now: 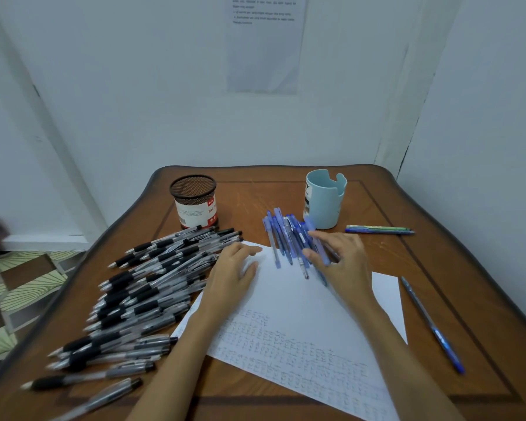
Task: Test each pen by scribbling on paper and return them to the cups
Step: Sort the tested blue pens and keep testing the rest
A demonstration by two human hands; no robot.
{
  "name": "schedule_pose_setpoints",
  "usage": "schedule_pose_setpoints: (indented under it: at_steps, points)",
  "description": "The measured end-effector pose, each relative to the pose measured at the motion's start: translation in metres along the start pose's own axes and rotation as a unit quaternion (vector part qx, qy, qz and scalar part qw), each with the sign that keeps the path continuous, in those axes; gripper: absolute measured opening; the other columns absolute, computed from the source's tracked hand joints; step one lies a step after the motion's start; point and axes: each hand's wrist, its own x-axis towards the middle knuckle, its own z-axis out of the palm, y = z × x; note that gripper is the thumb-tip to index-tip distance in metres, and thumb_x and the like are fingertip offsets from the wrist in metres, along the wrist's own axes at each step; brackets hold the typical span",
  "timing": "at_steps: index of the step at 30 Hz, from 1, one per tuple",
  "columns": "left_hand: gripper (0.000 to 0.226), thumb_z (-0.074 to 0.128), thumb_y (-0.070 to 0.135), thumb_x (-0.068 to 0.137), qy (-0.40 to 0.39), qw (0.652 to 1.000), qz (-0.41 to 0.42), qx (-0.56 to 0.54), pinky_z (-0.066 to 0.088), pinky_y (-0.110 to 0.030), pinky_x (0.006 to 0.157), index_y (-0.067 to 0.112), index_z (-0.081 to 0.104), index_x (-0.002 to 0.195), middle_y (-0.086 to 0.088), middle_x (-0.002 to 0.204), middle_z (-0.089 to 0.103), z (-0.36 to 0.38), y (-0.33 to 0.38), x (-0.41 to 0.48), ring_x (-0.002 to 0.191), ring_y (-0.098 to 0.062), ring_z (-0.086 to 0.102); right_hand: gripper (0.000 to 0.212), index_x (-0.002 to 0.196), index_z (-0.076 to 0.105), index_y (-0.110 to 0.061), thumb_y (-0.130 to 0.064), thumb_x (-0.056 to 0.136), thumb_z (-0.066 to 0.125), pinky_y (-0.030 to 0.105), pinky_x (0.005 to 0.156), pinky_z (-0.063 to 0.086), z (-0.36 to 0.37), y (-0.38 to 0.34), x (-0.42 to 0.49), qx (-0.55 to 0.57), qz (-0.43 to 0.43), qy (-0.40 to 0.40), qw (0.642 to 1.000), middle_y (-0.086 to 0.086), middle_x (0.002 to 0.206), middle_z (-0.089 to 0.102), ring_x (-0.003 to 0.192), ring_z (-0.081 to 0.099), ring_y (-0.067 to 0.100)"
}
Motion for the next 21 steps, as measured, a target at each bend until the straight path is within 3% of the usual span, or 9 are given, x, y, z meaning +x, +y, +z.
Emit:
schedule_pose_setpoints:
  at_steps: [3, 6, 10, 14, 18, 21]
  points:
    - [0.025, 0.053, 0.01, 0.093, -0.002, 1.0, 0.002, 0.013, 0.029, -0.014, 0.078, 0.014, 0.063, 0.115, 0.002, 0.11, 0.055, 0.0, 0.001, 0.0, 0.109, -0.012, 0.048, 0.059, 0.126, 0.06, -0.017, -0.048, 0.077, 0.07, 0.038, 0.091, 0.038, 0.003, 0.006, -0.006, -0.106, 0.012, -0.084, 0.991, 0.0, 0.108, 0.065, 0.105, 0.05, 0.017]
    - [0.024, 0.052, 0.009, 0.093, 0.002, 1.0, -0.008, 0.004, 0.03, -0.014, 0.079, 0.014, 0.064, 0.112, 0.002, 0.11, 0.056, -0.001, 0.002, 0.0, 0.109, -0.012, 0.049, 0.063, 0.133, 0.054, -0.018, -0.05, 0.079, 0.064, 0.045, 0.1, 0.037, 0.002, 0.004, -0.008, -0.12, 0.001, -0.114, 0.986, -0.002, 0.121, 0.062, 0.114, 0.048, 0.018]
    - [0.023, 0.052, 0.007, 0.092, 0.002, 1.0, -0.015, -0.008, 0.032, -0.016, 0.079, 0.014, 0.065, 0.109, 0.002, 0.11, 0.057, -0.001, 0.001, 0.001, 0.109, -0.013, 0.05, 0.074, 0.146, 0.028, -0.032, -0.035, 0.084, 0.068, 0.036, 0.106, 0.026, -0.024, 0.0, 0.001, -0.158, 0.057, -0.216, 0.962, -0.005, 0.142, 0.04, 0.131, 0.03, 0.02]
    - [0.022, 0.051, 0.006, 0.092, 0.002, 1.0, -0.018, -0.015, 0.035, -0.019, 0.08, 0.012, 0.067, 0.107, 0.002, 0.109, 0.058, -0.001, 0.001, 0.002, 0.108, -0.014, 0.05, 0.052, 0.134, 0.048, -0.028, -0.024, 0.086, 0.067, 0.041, 0.101, 0.038, -0.078, 0.005, -0.009, -0.24, 0.159, -0.146, 0.946, 0.005, 0.136, 0.048, 0.126, 0.04, 0.028]
    - [0.022, 0.051, 0.004, 0.091, 0.003, 1.0, -0.017, -0.022, 0.04, -0.024, 0.081, 0.011, 0.068, 0.104, 0.003, 0.104, 0.058, 0.0, 0.0, 0.003, 0.105, -0.015, 0.052, 0.042, 0.114, 0.053, -0.019, -0.038, 0.081, 0.071, 0.032, 0.077, 0.047, -0.122, 0.015, -0.029, -0.267, 0.35, -0.221, 0.87, 0.008, 0.119, 0.059, 0.098, 0.057, 0.023]
    - [0.022, 0.051, 0.002, 0.091, 0.004, 1.0, -0.013, -0.02, 0.042, -0.026, 0.08, 0.01, 0.069, 0.102, 0.002, 0.101, 0.058, 0.0, 0.0, 0.003, 0.101, -0.017, 0.053, 0.016, 0.086, 0.061, -0.014, -0.024, 0.081, 0.073, 0.031, 0.069, 0.049, -0.129, 0.017, -0.029, -0.197, 0.356, -0.195, 0.892, 0.009, 0.098, 0.065, 0.077, 0.056, 0.017]
